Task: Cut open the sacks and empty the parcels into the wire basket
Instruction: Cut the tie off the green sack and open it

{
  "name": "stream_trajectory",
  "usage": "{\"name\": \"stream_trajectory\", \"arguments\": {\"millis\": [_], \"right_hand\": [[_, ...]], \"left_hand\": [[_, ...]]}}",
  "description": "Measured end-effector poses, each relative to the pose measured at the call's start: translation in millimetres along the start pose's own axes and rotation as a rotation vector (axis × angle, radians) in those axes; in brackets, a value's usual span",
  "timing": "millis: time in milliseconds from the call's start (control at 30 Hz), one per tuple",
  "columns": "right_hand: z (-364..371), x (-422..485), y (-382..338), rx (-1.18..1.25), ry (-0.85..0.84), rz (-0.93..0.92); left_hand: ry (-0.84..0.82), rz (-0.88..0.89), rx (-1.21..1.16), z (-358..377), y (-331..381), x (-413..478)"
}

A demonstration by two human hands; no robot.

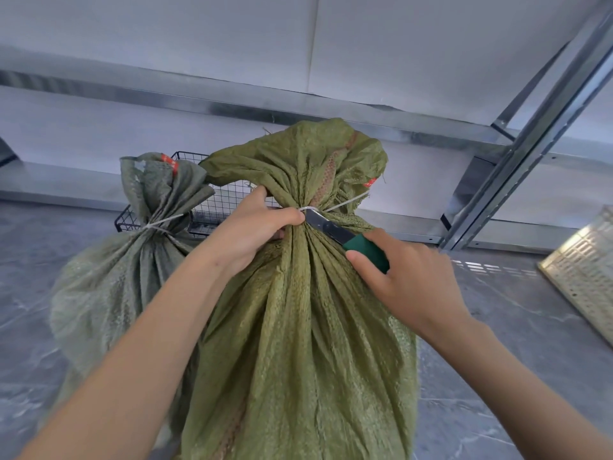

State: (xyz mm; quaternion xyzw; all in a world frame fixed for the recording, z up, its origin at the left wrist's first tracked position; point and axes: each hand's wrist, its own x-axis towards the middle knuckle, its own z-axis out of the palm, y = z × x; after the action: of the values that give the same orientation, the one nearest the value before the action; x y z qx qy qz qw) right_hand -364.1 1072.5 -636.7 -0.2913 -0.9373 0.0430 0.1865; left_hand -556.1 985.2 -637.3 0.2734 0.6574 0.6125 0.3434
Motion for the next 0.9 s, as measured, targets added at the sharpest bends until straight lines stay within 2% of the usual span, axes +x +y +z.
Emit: {"name": "stream_trajectory", "arguments": {"millis": [100, 233, 367, 533, 667, 900], "right_hand": [[3, -3, -6, 0.003, 0.029, 0.049], [5, -3, -16, 0.073, -0.016, 0.096], [6, -3, -21, 0.237, -0.079, 0.138], [1, 4, -22, 0.6, -0.334, 0.244], [-10, 11, -25, 0.86, -0.551, 0.323], [-9, 12, -26, 1.005, -0.717, 0.398]], "left_hand": [[0.015, -0.037, -0.043, 3, 4, 2], [0.033, -0.209, -0.011, 11, 17, 1], [0.109, -0.169, 0.0, 19, 17, 5], [0.172, -0.08, -0.031, 25, 14, -1], [0.226, -0.088, -0.095, 25, 12, 1], [0.221, -0.163, -0.169, 23, 10, 5]]}}
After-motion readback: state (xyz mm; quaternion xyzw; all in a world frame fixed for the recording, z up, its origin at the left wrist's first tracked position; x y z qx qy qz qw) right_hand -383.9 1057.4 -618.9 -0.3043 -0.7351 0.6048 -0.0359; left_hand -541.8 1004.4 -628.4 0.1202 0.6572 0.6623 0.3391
